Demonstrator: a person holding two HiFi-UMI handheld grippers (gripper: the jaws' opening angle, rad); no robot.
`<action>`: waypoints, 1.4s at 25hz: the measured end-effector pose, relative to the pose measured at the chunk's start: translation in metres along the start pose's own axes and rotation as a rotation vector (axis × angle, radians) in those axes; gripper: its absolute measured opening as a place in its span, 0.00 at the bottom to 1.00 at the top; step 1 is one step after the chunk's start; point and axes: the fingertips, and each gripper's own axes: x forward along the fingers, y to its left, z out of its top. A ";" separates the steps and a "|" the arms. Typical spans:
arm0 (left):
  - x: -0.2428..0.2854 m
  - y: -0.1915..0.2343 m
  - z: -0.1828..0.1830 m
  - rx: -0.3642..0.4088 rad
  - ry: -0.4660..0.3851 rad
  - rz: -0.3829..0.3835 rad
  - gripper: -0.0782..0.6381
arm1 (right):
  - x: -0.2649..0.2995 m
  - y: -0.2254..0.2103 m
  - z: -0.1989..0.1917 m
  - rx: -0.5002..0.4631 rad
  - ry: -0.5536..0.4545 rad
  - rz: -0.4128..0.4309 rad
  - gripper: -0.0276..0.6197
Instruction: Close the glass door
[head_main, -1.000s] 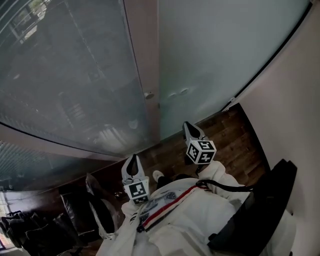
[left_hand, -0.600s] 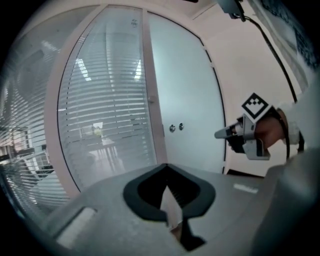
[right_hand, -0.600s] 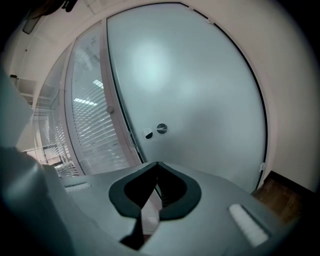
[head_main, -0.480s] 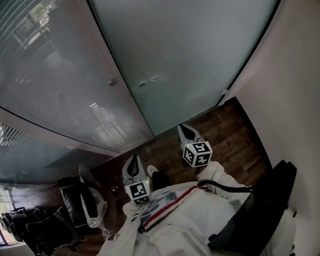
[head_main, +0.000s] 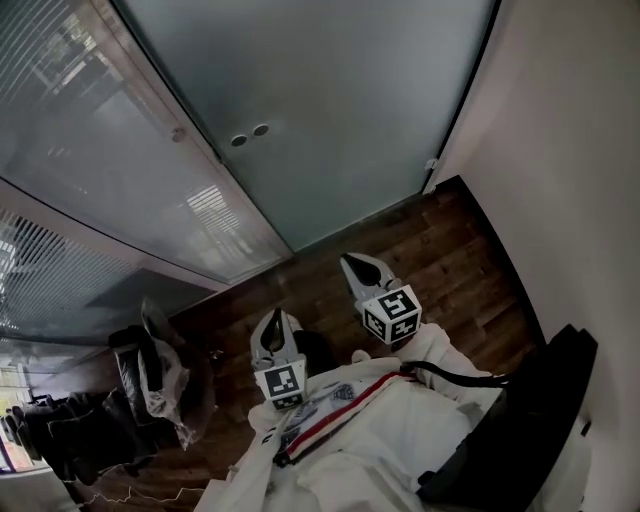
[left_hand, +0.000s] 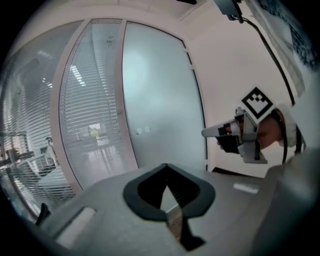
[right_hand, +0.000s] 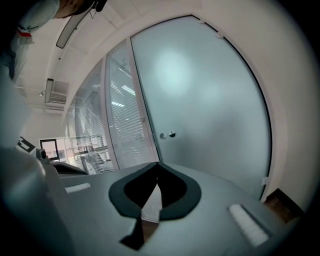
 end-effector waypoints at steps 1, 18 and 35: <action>-0.006 -0.003 0.001 0.008 -0.002 0.008 0.11 | -0.006 0.003 0.000 -0.002 -0.005 0.011 0.05; -0.079 -0.028 0.002 0.037 0.052 -0.072 0.11 | -0.052 0.034 -0.020 0.059 -0.007 -0.034 0.05; -0.221 -0.021 -0.066 -0.048 -0.018 -0.066 0.11 | -0.157 0.169 -0.060 -0.076 0.017 -0.055 0.05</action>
